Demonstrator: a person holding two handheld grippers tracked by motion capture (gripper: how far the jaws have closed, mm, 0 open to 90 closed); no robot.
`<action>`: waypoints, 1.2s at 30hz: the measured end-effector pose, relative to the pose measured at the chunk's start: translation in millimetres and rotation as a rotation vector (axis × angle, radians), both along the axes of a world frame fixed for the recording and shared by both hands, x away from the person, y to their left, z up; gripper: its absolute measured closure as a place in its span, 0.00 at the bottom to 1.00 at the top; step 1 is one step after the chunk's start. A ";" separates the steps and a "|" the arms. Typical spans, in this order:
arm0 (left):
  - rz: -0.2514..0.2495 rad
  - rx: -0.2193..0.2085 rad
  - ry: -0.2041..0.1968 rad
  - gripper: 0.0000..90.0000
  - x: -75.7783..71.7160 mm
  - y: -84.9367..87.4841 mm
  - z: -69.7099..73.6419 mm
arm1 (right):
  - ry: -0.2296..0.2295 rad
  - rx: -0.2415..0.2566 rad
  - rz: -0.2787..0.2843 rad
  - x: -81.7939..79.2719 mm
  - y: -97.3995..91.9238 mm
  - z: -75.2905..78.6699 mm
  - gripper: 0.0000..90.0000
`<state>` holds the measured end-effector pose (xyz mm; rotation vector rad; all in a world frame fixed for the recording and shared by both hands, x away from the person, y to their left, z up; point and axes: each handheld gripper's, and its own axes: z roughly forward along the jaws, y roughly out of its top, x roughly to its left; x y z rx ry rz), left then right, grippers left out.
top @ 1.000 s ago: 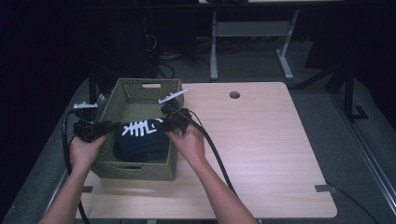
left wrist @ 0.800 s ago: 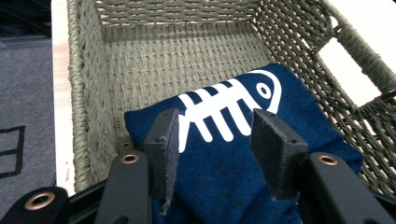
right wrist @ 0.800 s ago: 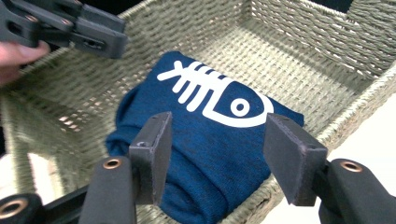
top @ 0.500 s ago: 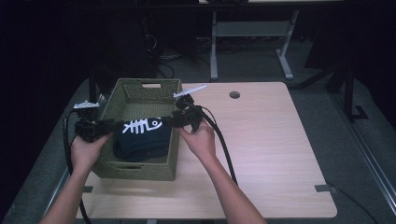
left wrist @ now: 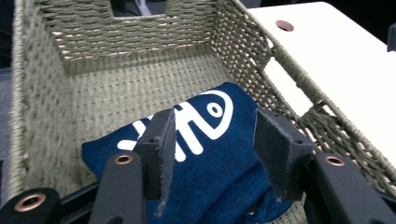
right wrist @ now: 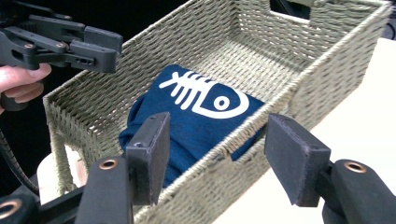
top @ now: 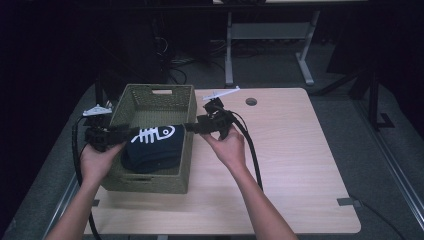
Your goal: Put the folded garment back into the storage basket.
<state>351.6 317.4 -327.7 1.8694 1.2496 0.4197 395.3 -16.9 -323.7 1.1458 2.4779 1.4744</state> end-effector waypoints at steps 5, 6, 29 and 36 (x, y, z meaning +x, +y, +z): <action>-0.011 -0.007 -0.006 0.54 -1.2 -6.5 -0.2 | -0.002 0.016 0.000 -0.5 -14.1 1.9 0.43; -0.013 -0.004 -0.006 0.54 -1.4 -7.6 0.0 | 0.002 0.014 -0.003 -0.9 -16.0 2.2 0.43; -0.057 -0.010 -0.038 0.47 -3.3 -35.0 14.4 | 0.000 0.040 -0.046 -9.1 -77.0 -0.4 0.41; -0.083 -0.017 -0.041 0.46 -4.0 -52.3 14.5 | -0.001 0.040 -0.062 -11.3 -96.3 -1.6 0.40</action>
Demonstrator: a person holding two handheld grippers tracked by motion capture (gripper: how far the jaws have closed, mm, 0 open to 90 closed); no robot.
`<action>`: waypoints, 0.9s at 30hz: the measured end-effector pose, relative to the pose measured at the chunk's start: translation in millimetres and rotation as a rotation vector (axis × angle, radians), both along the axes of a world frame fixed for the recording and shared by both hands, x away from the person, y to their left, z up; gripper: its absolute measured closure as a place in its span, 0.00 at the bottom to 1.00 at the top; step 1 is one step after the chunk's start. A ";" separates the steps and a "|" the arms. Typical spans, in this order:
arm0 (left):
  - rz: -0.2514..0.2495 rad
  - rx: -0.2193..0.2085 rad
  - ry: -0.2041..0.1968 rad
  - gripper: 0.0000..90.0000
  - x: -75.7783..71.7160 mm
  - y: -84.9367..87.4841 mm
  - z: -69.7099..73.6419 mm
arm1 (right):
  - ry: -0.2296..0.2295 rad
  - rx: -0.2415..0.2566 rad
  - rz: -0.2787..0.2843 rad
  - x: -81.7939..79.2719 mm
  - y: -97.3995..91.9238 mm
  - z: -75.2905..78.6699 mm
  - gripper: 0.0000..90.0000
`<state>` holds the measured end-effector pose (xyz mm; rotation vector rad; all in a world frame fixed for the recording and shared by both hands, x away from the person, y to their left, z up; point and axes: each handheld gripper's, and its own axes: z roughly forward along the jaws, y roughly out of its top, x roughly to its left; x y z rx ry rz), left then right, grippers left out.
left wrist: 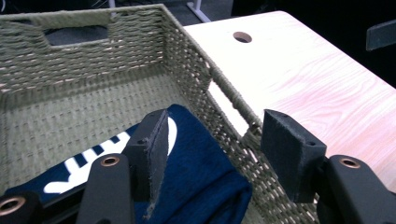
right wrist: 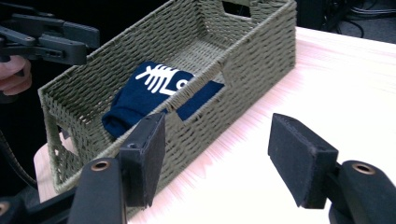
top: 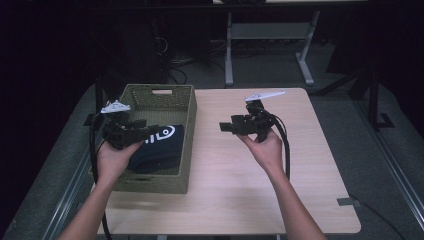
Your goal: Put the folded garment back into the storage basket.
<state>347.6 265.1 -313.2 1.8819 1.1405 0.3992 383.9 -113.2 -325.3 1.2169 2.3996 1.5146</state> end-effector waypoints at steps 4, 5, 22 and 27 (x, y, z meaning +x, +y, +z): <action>-0.025 0.004 0.001 0.45 0.4 -10.7 -0.8 | 0.004 0.003 -0.011 -1.1 -10.1 -0.8 0.40; -0.028 -0.001 0.001 0.45 0.7 -12.8 -1.1 | 0.005 0.006 -0.015 -1.5 -13.2 -1.1 0.40; -0.104 -0.004 -0.005 0.44 1.2 -57.8 -4.4 | 0.012 0.009 -0.044 -8.5 -49.0 -6.3 0.39; -0.131 -0.002 -0.009 0.43 -0.7 -70.4 -6.4 | 0.020 0.010 -0.051 -11.2 -58.6 -9.2 0.39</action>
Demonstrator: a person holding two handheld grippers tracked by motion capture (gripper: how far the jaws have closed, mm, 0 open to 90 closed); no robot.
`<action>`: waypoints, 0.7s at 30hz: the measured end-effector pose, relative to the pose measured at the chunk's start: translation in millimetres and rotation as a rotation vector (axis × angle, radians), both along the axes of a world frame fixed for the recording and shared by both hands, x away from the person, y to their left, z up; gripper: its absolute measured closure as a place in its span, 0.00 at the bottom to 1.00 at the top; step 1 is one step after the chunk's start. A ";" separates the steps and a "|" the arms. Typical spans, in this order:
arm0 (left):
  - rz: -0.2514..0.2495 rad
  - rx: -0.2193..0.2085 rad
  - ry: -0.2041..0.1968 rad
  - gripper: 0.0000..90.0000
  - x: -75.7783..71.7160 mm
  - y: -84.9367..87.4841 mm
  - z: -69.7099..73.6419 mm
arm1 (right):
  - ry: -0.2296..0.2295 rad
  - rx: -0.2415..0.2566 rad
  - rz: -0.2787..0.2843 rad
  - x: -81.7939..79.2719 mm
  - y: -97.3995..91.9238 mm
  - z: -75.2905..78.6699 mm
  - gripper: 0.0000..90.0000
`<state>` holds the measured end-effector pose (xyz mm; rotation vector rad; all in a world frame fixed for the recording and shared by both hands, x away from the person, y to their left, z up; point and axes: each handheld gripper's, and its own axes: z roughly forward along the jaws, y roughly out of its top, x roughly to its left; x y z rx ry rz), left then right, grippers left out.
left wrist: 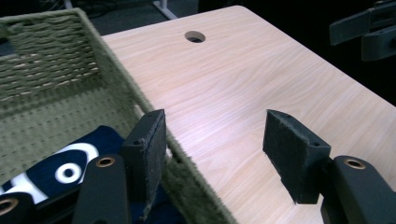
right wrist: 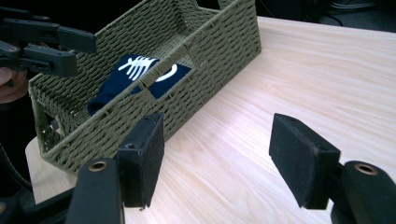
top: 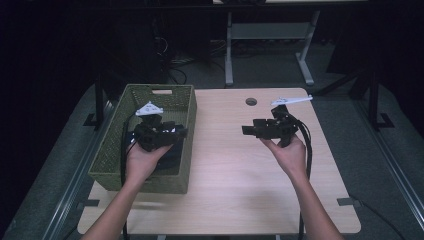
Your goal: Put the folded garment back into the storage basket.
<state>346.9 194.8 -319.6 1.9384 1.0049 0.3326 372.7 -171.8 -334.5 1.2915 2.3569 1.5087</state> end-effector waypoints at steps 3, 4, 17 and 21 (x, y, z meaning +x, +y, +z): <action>-0.009 -0.002 0.003 0.42 -0.9 -6.8 -1.3 | -0.001 0.000 -0.005 -1.8 -6.1 -1.3 0.39; -0.015 -0.002 0.001 0.42 -1.4 -9.3 -1.3 | -0.002 -0.001 -0.006 -2.4 -8.3 -1.6 0.39; -0.064 -0.022 -0.006 0.38 -5.5 -34.3 0.3 | 0.001 -0.004 -0.015 -8.9 -27.2 -1.0 0.36; -0.081 -0.026 -0.010 0.36 -7.2 -45.1 0.8 | 0.000 -0.015 -0.016 -10.8 -33.1 -1.2 0.35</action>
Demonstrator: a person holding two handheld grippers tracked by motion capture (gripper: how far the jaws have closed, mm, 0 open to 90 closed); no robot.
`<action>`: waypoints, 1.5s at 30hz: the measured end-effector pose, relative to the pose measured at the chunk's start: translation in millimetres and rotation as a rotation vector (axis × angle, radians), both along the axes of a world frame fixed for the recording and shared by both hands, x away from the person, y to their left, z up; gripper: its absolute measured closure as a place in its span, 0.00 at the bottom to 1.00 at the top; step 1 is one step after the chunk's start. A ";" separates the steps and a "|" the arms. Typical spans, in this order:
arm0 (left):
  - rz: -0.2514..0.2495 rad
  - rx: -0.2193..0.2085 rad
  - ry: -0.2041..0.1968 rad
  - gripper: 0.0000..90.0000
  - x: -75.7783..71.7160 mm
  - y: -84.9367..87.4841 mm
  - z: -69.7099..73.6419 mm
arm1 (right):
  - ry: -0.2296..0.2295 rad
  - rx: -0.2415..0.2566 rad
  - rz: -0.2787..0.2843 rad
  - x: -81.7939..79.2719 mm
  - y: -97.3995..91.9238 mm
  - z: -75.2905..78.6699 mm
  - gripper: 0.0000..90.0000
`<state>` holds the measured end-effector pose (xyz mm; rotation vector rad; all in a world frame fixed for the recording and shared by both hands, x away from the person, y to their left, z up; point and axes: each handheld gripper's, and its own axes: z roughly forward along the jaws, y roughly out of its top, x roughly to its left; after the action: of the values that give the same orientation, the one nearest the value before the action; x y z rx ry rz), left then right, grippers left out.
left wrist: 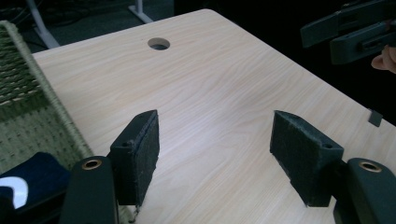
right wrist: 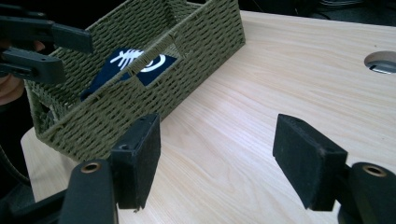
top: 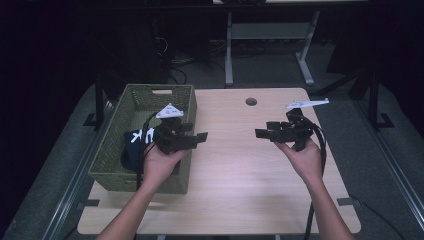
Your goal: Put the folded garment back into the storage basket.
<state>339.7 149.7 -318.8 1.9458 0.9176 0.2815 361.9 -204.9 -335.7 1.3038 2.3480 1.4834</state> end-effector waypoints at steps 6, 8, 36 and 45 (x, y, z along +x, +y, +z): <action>-0.019 -0.004 0.001 0.35 -1.2 -9.5 -1.6 | 0.004 -0.004 -0.009 -4.1 -9.0 -3.4 0.35; -0.025 -0.005 0.005 0.34 -1.6 -13.3 -2.7 | 0.006 -0.006 -0.014 -5.8 -12.7 -4.8 0.35; -0.090 -0.010 0.015 0.32 -9.2 -58.5 -13.5 | 0.008 -0.026 -0.063 -22.7 -55.2 -17.4 0.34; -0.107 -0.015 0.019 0.30 -14.6 -70.5 -21.8 | 0.018 -0.023 -0.084 -30.4 -66.5 -26.1 0.33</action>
<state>325.0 79.2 -340.7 1.9791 0.8217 0.1938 331.5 -271.4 -361.8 1.3969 2.2833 1.4222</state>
